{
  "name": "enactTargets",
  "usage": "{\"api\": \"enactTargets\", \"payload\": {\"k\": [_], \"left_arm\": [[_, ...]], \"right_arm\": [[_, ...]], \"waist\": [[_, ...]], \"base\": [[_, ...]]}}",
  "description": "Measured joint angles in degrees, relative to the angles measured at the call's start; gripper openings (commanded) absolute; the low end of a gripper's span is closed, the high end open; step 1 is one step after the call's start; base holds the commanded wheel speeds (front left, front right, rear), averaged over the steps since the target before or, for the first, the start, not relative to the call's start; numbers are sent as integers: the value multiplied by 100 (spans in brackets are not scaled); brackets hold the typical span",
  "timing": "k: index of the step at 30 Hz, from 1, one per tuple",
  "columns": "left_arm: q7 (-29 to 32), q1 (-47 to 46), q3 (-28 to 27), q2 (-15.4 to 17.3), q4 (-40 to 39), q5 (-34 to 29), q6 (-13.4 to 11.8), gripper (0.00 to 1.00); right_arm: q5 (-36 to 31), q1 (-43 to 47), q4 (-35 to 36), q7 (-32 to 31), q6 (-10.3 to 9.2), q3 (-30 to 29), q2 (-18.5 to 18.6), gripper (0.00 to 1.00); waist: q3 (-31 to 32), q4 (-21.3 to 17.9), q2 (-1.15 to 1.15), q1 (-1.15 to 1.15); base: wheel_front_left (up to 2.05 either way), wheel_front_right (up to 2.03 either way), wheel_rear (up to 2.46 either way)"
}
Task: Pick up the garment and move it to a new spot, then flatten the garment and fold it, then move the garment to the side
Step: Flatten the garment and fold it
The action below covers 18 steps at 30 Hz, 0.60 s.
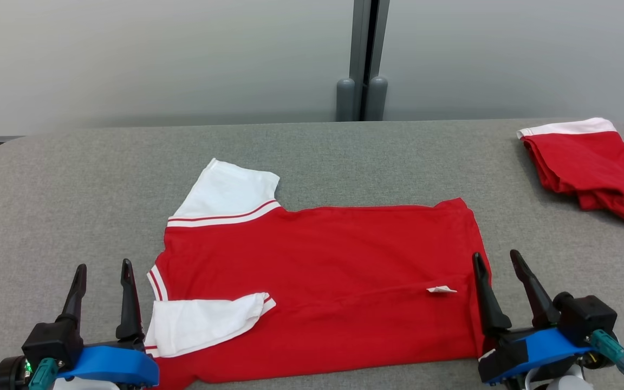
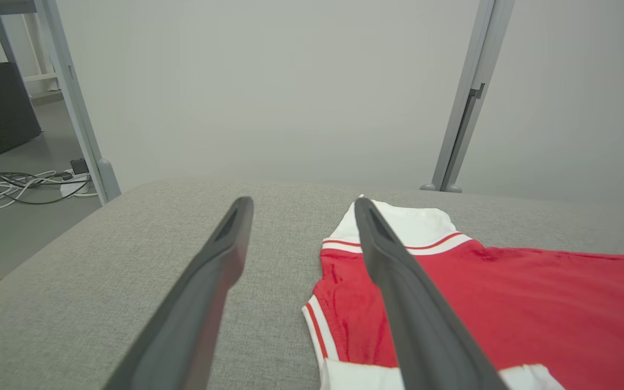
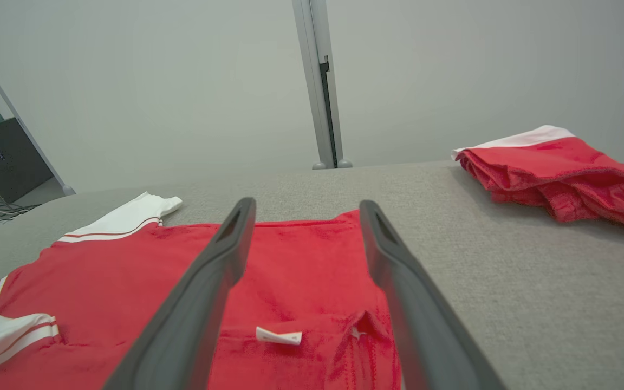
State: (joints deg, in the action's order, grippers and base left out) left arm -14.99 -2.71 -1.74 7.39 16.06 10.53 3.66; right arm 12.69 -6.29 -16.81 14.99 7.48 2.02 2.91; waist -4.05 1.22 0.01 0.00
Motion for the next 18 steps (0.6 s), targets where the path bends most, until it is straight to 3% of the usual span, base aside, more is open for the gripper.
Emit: {"api": "enactTargets", "payload": {"k": [18], "left_arm": [[0, 8, -299, -176, 279, -255, 179, 100]], "right_arm": [[-40, 99, -289, 3, 1, -4, -2, 100]], "waist": [[55, 28, 0, 0]], "base": [[0, 0, 0]]}}
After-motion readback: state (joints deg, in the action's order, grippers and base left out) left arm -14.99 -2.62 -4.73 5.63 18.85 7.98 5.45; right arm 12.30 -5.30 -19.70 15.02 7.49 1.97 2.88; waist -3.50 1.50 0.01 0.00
